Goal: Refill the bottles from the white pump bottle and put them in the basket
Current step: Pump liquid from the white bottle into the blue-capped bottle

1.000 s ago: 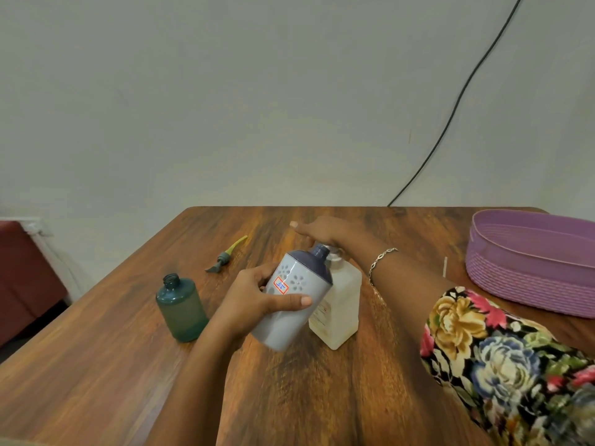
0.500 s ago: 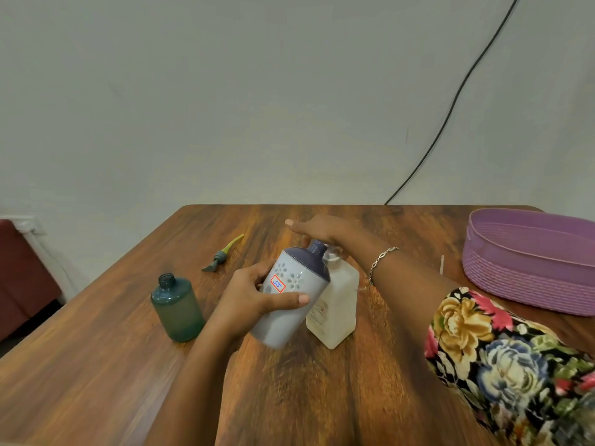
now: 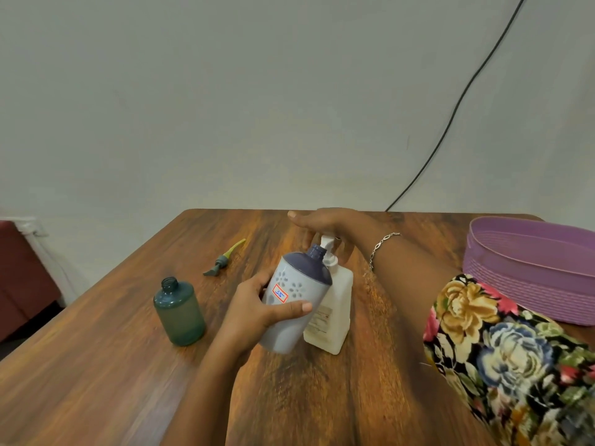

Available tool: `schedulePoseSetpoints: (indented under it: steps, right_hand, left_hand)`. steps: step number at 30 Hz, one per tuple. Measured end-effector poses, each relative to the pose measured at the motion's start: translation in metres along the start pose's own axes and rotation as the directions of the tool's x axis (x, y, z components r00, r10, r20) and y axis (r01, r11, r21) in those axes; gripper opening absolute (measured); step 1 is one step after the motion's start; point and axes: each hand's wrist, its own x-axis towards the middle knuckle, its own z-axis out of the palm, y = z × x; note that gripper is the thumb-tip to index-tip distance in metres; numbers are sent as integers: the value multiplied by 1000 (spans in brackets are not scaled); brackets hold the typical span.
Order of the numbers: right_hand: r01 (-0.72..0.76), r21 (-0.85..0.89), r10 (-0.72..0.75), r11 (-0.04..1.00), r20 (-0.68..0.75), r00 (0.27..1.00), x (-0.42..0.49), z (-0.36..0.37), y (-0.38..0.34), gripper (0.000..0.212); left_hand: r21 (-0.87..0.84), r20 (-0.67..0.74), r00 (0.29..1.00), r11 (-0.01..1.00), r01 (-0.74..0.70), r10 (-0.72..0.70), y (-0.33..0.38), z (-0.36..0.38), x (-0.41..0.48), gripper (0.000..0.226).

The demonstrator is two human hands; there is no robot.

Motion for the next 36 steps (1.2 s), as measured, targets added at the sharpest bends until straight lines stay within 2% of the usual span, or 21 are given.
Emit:
schedulePoseSetpoints:
  steps: [7,12,18,24,28,32,36]
  right_hand:
    - [22,-70,-25,997,-45,999,-8,5,-5,72]
    - [56,-75,-63,996,-86,994,-2,11,-5,66]
    - [69,-205,-103,976,-161,981,1,18,2,56]
    - [83,-80,-86,993,-37,996,-15,8,0,48]
    - [98,-78,-104,992,-80,991,-13,10,-1,50]
    - [69,-104,-90,992,-216,972,1,14,6,59]
    - [55,-81,-73,995,-230,971,4,22,9,60]
  left_hand:
    - [-7,-14,1000,1000,-21,20,-12,1,-4,78]
    - [-71,-17,1000,997,-28,26,-15,4,-7,73]
    - [-98,-36,999,995,-25,22,-18,8,-8,73]
    - [-94,-17,1000,996,1,-3,-20,10,-9,74]
    - [-82,-28,1000,997,5,-7,-20,9,-10,74]
    - [-107,-52,999,994,12,-18,-20,13,-12,75]
    - [-140,-52,998,990,22,-30,-22,15,-17,74]
